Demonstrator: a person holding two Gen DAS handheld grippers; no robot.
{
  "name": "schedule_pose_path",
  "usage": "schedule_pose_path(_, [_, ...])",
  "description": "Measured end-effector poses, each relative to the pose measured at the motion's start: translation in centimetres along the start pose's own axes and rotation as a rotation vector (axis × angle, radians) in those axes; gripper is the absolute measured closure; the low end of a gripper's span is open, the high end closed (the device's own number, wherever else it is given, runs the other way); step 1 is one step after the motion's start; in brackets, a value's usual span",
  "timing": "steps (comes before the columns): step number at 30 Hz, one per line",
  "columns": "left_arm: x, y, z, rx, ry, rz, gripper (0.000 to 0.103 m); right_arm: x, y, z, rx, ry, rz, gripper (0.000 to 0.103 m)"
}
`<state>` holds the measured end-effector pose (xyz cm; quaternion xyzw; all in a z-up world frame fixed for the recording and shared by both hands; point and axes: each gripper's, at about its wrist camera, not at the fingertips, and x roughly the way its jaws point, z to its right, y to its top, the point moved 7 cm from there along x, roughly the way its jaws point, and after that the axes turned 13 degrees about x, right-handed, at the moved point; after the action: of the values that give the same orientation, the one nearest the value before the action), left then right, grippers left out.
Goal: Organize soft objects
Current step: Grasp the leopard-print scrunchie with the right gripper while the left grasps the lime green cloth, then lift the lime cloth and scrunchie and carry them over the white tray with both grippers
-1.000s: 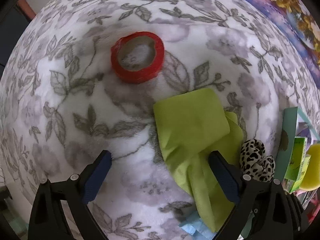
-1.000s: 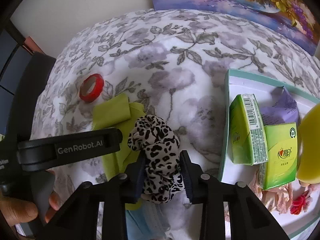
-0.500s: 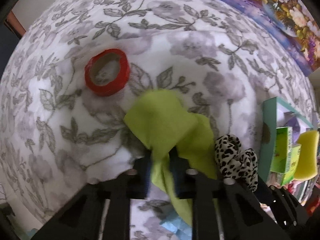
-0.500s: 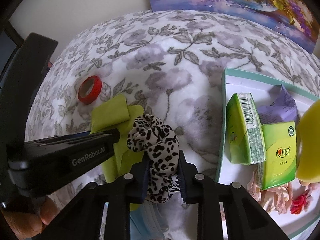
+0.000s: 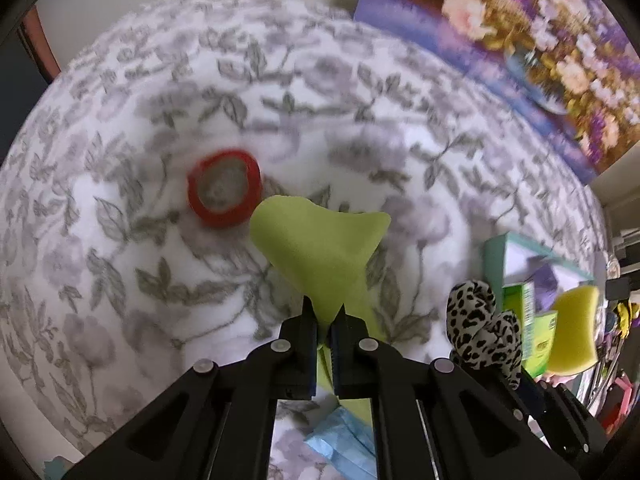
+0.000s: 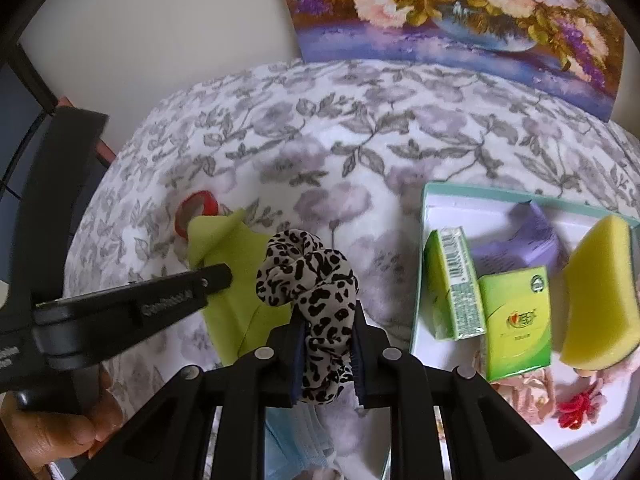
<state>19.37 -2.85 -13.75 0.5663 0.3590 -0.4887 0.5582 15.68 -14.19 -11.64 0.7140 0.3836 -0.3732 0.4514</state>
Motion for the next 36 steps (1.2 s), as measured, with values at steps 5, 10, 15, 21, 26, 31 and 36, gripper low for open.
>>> schedule_pose_path(5, [-3.6,0.7,-0.7,0.009,0.009,0.102,0.098,-1.9,0.8,0.1,0.015,-0.002,0.048,0.083])
schedule_pose_path(10, [-6.3,1.5,-0.4,0.022,0.001,0.176,0.098,-3.9,1.4,0.7,0.025,-0.03,0.095,0.083])
schedule_pose_path(15, [-8.1,1.4,0.4,0.04,0.0,0.22,0.098,-5.6,1.9,1.8,0.048,-0.058,0.135,0.083])
schedule_pose_path(21, [-9.8,1.4,2.4,0.09,0.001,0.257,0.098,-7.1,2.3,3.2,0.065,-0.083,0.169,0.083])
schedule_pose_path(26, [-10.3,1.2,4.6,0.139,-0.008,0.263,0.098,-8.3,2.5,4.1,0.078,-0.092,0.193,0.083])
schedule_pose_path(31, [-10.3,0.7,7.3,0.2,-0.022,0.258,0.098,-9.4,2.6,5.6,0.088,-0.124,0.206,0.083])
schedule_pose_path(36, [-10.2,-0.1,10.7,0.275,-0.064,0.241,0.098,-11.1,3.0,8.0,0.152,-0.111,0.226,0.082])
